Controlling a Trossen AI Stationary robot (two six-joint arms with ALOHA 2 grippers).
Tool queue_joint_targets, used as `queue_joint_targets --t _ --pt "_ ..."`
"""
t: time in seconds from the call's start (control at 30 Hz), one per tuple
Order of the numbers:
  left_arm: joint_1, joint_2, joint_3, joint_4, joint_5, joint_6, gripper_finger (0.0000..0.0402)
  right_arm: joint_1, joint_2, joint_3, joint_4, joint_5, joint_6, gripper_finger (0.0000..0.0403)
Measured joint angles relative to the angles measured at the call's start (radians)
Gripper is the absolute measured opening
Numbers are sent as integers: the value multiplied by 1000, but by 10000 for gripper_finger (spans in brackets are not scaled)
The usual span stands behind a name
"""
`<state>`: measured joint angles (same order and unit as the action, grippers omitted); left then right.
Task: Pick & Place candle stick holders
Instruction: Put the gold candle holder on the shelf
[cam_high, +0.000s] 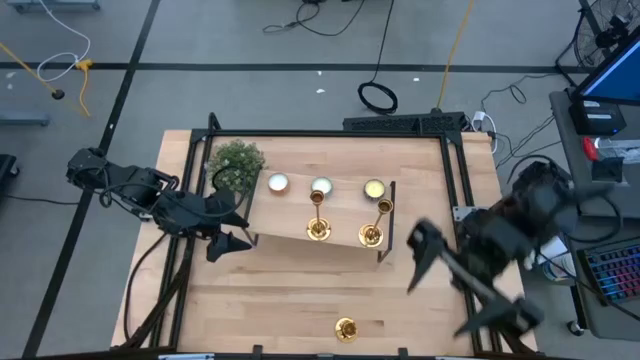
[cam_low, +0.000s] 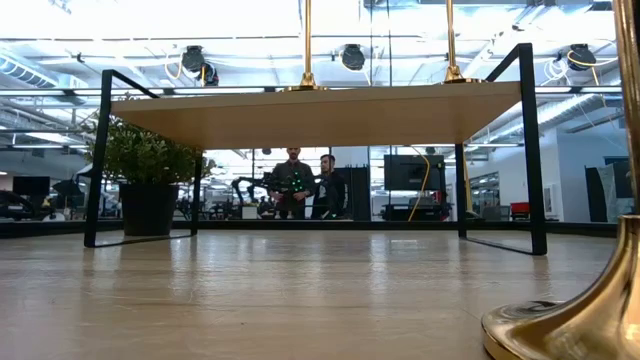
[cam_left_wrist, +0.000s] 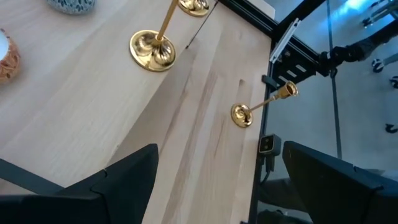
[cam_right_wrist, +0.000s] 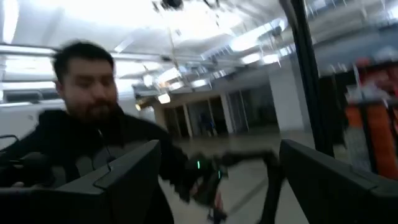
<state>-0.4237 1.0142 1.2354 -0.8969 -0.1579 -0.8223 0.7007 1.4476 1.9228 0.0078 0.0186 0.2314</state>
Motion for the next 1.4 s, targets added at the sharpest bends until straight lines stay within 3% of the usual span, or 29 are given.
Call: queue_joint_targets --t 0.13,0.27,0.47,0.77,0.97,1.17,1.4 --pt "-11 0 0 -7 0 -3 351 116 27 0 -119 162 86 325" --pt "-19 0 0 -7 0 -15 351 212 66 0 -225 293 281 325" --pt "-23 0 0 -9 0 -19 351 305 124 -1 -251 425 492 325" --pt "-23 0 0 -12 1 -29 351 380 235 -1 -513 444 1002 325" --pt "-22 0 0 -12 1 -37 351 390 305 -86 -597 285 1304 325" --pt "-22 0 0 -12 0 -43 351 375 311 -398 -381 186 1488 325" --pt "-22 0 0 -13 -11 -51 351 320 309 -796 263 187 1507 325"
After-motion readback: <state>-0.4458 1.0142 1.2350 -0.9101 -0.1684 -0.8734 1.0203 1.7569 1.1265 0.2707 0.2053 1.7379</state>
